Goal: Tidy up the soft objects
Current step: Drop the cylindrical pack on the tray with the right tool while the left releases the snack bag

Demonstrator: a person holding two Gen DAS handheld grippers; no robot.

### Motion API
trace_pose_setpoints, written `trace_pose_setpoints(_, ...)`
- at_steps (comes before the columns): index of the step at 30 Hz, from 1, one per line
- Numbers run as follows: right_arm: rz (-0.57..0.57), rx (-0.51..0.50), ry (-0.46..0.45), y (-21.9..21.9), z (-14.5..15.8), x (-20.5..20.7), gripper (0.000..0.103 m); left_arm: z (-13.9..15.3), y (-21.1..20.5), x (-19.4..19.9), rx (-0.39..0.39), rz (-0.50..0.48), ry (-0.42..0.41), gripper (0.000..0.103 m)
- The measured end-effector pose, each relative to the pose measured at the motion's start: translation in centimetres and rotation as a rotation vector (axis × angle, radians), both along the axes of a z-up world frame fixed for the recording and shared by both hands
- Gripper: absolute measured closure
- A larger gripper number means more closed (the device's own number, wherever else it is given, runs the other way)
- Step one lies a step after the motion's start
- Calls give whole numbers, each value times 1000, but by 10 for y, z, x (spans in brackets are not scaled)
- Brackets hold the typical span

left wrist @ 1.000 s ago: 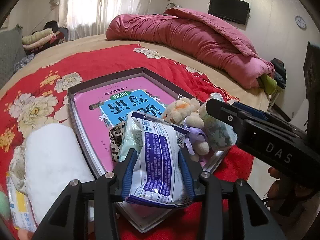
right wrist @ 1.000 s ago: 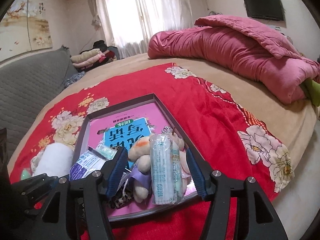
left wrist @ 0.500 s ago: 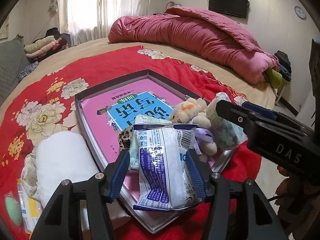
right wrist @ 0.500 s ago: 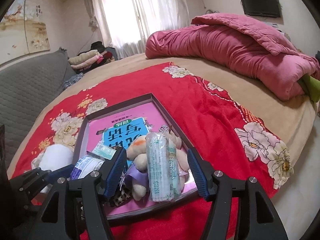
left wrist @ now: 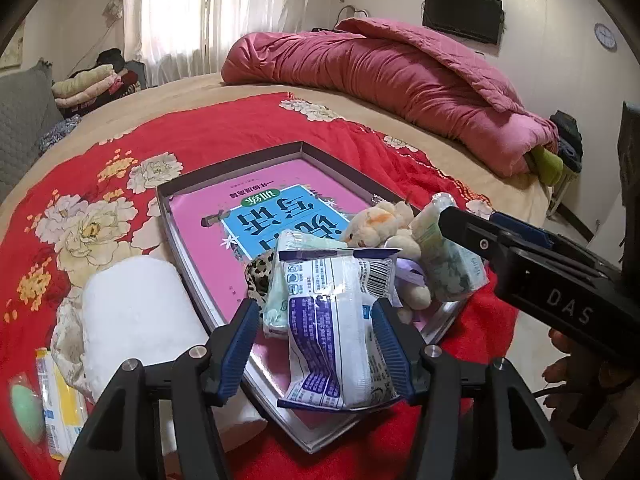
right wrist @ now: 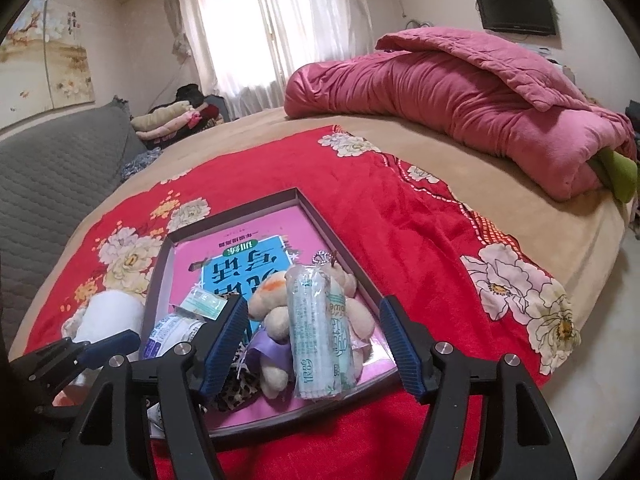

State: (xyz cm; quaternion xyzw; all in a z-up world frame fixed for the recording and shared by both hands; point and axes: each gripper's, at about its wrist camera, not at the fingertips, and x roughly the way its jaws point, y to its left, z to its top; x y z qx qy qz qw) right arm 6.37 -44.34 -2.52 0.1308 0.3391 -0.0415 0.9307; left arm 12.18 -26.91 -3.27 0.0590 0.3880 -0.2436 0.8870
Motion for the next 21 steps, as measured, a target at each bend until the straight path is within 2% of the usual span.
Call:
trace_pose_setpoints(6,2,-2,4,1,0,-1,31,3,11,-2,-28,24,13,40)
trace_pose_setpoints(21,10,-15,7,3,4,-2,30,14,31,-12,-28,59,-4,40)
